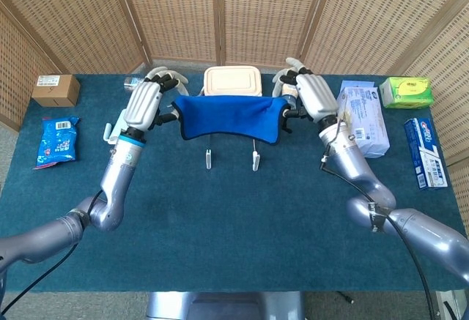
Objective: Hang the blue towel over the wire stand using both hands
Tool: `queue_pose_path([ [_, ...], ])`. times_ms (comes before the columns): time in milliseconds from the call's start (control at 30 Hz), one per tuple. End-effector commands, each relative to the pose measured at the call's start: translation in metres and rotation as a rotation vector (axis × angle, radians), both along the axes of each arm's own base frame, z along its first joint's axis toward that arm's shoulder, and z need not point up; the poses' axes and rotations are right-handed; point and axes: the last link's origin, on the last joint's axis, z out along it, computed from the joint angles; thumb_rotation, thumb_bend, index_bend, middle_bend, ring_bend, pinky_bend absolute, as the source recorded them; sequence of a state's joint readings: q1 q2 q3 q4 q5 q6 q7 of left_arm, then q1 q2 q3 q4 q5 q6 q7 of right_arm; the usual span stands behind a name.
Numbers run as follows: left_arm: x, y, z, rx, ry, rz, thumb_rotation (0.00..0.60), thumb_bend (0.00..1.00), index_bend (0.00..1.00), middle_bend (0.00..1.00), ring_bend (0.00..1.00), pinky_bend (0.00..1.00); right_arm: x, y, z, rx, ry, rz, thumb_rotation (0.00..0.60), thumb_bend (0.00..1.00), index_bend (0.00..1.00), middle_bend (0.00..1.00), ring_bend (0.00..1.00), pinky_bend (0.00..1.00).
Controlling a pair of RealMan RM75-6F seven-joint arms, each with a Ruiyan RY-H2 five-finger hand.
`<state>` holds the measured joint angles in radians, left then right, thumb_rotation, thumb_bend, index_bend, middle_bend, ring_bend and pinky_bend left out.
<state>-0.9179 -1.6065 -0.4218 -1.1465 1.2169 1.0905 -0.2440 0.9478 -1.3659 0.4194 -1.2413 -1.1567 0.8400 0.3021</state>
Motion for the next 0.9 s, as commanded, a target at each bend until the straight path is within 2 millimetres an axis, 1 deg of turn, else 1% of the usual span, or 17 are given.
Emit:
queue_pose_path([
  [33,-0.004,-0.001,-0.003,-0.01,-0.004,0.007,0.6,0.54,0.74,0.38,0.28,0.15,0.0,0.001,-0.002,0.004,0.0,0.001,0.6,0.47,0.89,0.35,0.1,0.21],
  [433,-0.02,-0.002,-0.007,-0.023,0.004,0.037,0.6,0.54,0.74,0.38,0.28,0.15,-0.002,0.003,-0.011,0.022,0.013,-0.005,0.6,0.47,0.89,0.35,0.09,0.21],
  [900,-0.026,-0.004,-0.014,-0.031,0.026,0.043,0.6,0.54,0.73,0.38,0.28,0.15,-0.007,0.004,-0.017,0.025,0.036,-0.009,0.6,0.47,0.87,0.35,0.08,0.21],
])
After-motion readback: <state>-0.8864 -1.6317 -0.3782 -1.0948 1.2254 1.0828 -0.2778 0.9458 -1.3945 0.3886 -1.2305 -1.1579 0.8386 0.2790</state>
